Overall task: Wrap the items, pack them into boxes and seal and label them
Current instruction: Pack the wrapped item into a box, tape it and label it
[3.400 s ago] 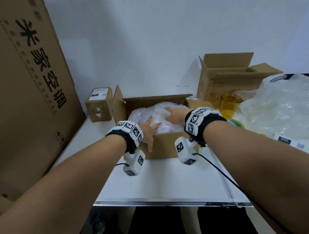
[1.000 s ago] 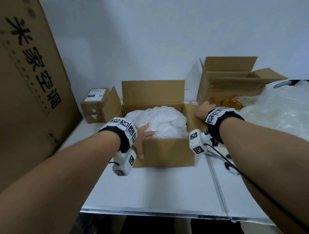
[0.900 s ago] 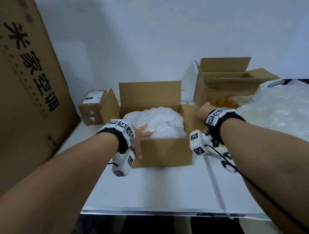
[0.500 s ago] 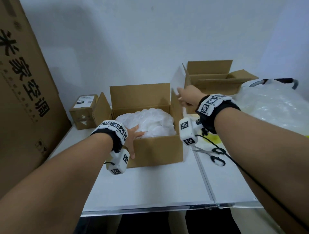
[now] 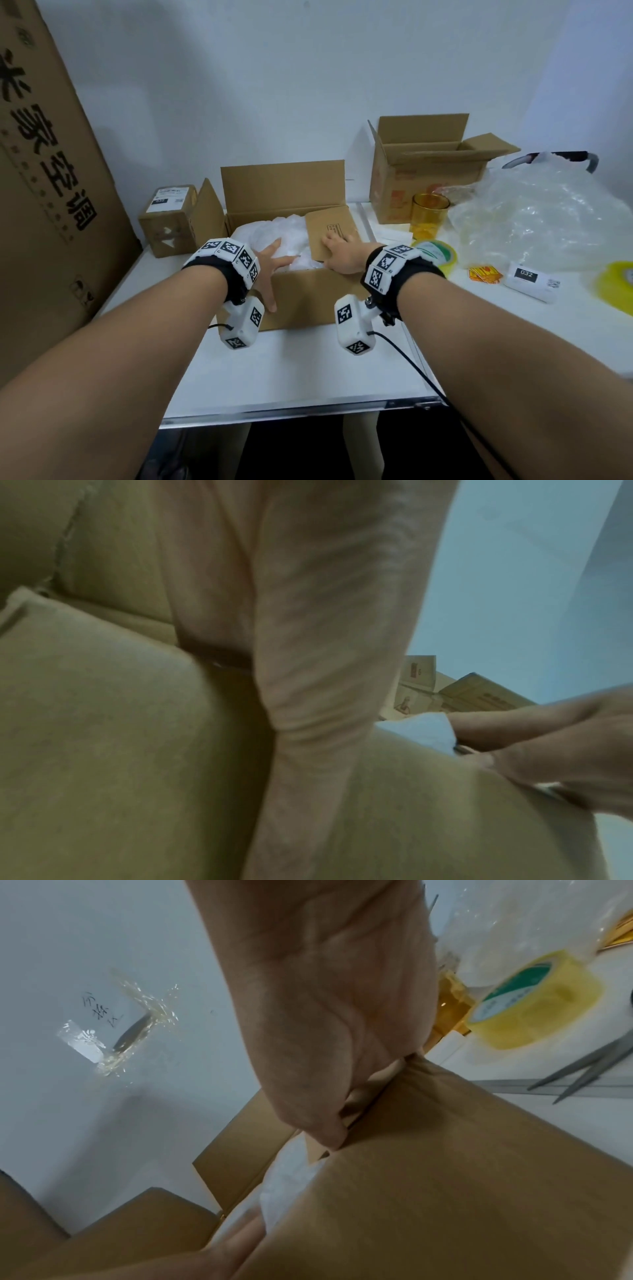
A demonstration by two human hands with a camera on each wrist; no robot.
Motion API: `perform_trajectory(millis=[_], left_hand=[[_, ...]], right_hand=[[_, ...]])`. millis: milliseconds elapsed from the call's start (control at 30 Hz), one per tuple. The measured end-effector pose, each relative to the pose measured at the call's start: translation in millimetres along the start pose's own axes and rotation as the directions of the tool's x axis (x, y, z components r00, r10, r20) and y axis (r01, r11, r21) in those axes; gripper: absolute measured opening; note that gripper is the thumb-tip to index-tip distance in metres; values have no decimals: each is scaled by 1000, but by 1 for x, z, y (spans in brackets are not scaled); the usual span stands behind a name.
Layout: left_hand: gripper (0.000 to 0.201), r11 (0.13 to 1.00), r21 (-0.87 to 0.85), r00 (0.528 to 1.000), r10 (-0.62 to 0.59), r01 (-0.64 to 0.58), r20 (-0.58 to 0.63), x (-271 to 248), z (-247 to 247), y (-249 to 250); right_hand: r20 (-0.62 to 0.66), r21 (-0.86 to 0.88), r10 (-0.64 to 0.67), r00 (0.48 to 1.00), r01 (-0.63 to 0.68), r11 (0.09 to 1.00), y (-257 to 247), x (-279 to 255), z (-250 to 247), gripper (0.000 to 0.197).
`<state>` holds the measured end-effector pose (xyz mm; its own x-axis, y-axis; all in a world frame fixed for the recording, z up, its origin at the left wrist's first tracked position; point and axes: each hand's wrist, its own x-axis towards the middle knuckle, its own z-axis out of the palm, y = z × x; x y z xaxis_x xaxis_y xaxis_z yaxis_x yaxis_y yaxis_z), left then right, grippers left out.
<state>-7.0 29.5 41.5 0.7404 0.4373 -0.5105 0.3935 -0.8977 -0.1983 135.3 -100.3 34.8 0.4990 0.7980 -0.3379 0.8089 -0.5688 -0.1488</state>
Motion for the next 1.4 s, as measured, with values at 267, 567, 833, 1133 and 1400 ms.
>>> perform_trajectory(millis=[267, 567, 833, 1133, 1400], left_hand=[[110, 985, -164, 984, 29, -58, -178, -12, 1, -16], [54, 928, -363, 394, -366, 86, -843, -49, -12, -34], [58, 597, -739, 533, -534, -312, -656, -61, 20, -37], [41, 777, -599, 836, -189, -193, -515, -43, 66, -14], [43, 758, -639, 904, -175, -130, -391, -52, 56, -17]], right_hand=[[-30, 119, 0, 1000, 4, 993, -4, -2, 11, 63], [-67, 185, 0, 998, 12, 983, -6, -7, 16, 59], [-105, 191, -22, 994, 41, 981, 0, -2, 22, 57], [-263, 257, 3, 965, 67, 964, 3, -9, 31, 55], [-390, 481, 60, 919, 147, 865, 25, -12, 45, 55]])
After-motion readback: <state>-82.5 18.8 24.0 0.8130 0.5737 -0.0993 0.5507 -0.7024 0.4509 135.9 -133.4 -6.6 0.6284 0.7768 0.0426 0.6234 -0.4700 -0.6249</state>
